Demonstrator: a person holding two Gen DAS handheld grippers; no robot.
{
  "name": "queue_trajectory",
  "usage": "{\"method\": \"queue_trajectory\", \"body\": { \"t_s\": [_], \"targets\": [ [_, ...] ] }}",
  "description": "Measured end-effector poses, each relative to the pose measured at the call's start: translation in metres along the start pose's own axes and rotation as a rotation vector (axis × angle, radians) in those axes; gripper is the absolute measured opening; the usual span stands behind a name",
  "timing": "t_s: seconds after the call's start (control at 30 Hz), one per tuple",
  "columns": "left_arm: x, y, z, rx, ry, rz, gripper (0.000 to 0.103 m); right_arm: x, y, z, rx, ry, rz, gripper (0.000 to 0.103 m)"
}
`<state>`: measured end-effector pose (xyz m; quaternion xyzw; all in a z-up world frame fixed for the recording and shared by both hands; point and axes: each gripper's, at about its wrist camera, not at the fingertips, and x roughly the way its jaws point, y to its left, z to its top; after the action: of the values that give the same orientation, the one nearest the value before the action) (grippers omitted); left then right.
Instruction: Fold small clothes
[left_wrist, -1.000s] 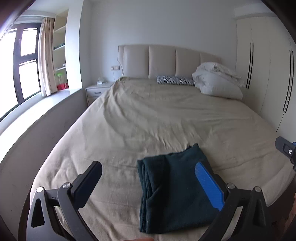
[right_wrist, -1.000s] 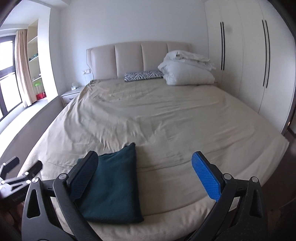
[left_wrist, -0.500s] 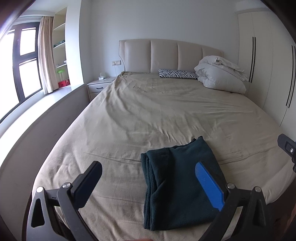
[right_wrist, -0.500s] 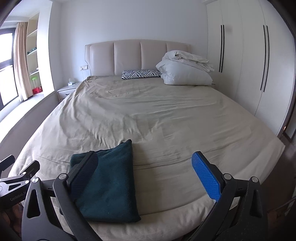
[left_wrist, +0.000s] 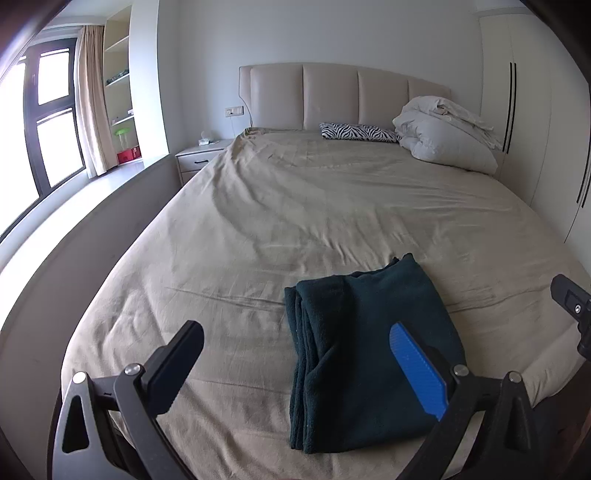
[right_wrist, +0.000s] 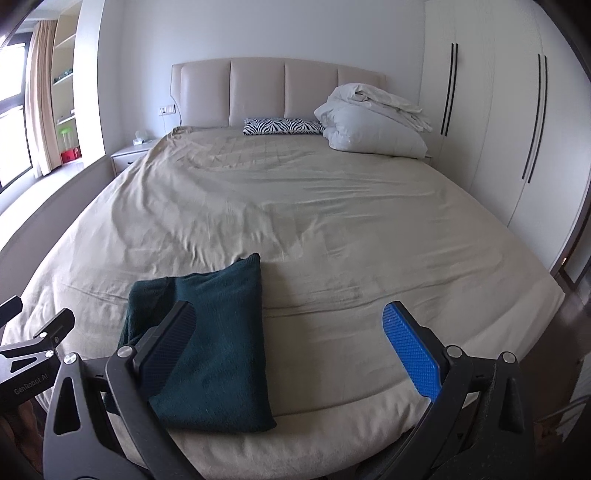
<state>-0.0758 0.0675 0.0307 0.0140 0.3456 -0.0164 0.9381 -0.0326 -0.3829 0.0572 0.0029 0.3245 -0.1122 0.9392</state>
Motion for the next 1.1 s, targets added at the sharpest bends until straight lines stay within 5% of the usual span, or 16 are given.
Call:
{"method": "queue_trajectory", "body": {
  "t_s": [1.1],
  "targets": [
    [0.011, 0.003, -0.010, -0.003, 0.035, -0.003, 0.103, 0.019, 0.012, -0.009, -0.016, 0.023, 0.025, 0.103]
  ]
}}
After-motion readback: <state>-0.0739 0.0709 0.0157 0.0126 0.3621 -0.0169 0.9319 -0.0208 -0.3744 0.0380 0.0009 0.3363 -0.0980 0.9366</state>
